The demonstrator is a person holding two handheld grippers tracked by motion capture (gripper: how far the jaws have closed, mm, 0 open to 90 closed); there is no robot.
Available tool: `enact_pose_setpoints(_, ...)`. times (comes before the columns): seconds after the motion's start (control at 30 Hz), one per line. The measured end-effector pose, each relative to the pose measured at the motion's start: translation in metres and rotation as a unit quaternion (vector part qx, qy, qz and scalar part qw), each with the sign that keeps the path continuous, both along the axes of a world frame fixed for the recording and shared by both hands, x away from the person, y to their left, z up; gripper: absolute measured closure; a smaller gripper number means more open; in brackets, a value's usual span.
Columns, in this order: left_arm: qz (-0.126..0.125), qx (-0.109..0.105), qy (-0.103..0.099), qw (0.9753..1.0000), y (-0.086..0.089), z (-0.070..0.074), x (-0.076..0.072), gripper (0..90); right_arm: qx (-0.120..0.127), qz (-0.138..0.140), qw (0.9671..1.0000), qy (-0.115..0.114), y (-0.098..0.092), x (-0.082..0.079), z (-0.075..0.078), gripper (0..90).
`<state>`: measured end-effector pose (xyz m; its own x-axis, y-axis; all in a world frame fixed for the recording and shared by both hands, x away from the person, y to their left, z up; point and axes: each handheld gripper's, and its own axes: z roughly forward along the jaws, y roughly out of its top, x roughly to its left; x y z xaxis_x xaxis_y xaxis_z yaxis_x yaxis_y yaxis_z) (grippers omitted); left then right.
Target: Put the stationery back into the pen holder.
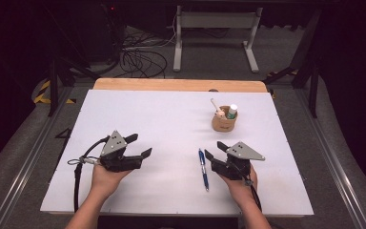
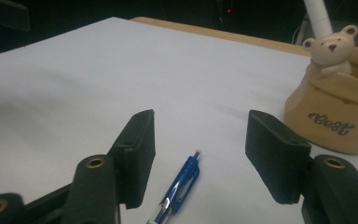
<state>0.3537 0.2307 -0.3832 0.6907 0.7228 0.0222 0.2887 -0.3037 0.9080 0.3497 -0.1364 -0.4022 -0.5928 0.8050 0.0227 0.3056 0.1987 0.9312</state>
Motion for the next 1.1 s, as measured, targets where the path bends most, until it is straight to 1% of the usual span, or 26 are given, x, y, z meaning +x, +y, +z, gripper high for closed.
enact_pose_setpoints(0.07, 0.0, 0.0, 0.0, 1.0, 0.0, 0.0, 0.0, 27.1, 0.001, 0.003, 1.0, 0.008, 0.003, -0.003, -0.003, 44.6)
enact_pose_setpoints(0.13, 0.0, 0.0, 0.001, 1.0, 0.0, 0.0, 0.0, 27.1, -0.008, 0.01, 0.9998, 0.013, 0.006, -0.005, -0.005, 45.6)
enact_pose_setpoints(0.23, -0.001, -0.001, 0.001, 1.0, 0.0, 0.0, 0.0, 27.1, -0.017, 0.012, 0.9994, 0.026, 0.009, -0.008, -0.009, 47.8)
enact_pose_setpoints(0.37, 0.0, 0.0, -0.001, 1.0, 0.0, 0.0, -0.001, 27.1, -0.03, 0.013, 0.9982, 0.051, 0.011, -0.011, -0.014, 49.9)
enact_pose_setpoints(0.5, -0.001, 0.0, -0.004, 1.0, 0.0, 0.001, -0.001, 27.1, -0.04, 0.014, 0.9968, 0.067, 0.012, -0.014, -0.018, 51.4)
enact_pose_setpoints(0.63, 0.0, -0.002, -0.002, 1.0, 0.0, 0.001, -0.001, 27.1, -0.049, 0.014, 0.9961, 0.072, 0.013, -0.018, -0.022, 53.0)
enact_pose_setpoints(0.7, 0.0, 0.0, -0.003, 1.0, -0.001, 0.001, -0.001, 27.2, -0.05, 0.012, 0.9955, 0.08, 0.014, -0.02, -0.025, 53.6)
enact_pose_setpoints(0.8, 0.0, 0.002, -0.004, 1.0, -0.001, 0.001, -0.001, 27.2, -0.061, 0.015, 0.9946, 0.083, 0.016, -0.023, -0.029, 54.4)
enact_pose_setpoints(0.83, 0.0, 0.003, -0.005, 1.0, -0.001, 0.001, -0.001, 27.2, -0.061, 0.013, 0.9943, 0.086, 0.016, -0.024, -0.03, 54.9)
enact_pose_setpoints(0.9, 0.0, 0.003, -0.005, 1.0, -0.001, 0.001, -0.001, 27.3, -0.072, 0.011, 0.9937, 0.086, 0.017, -0.025, -0.031, 55.7)
enact_pose_setpoints(0.97, -0.001, -0.001, -0.003, 1.0, -0.001, 0.001, -0.002, 27.3, -0.079, 0.009, 0.9926, 0.092, 0.018, -0.026, -0.032, 56.3)
enact_pose_setpoints(1.1, -0.001, 0.0, -0.006, 1.0, 0.0, 0.002, -0.002, 27.4, -0.089, 0.013, 0.991, 0.099, 0.02, -0.027, -0.035, 57.8)
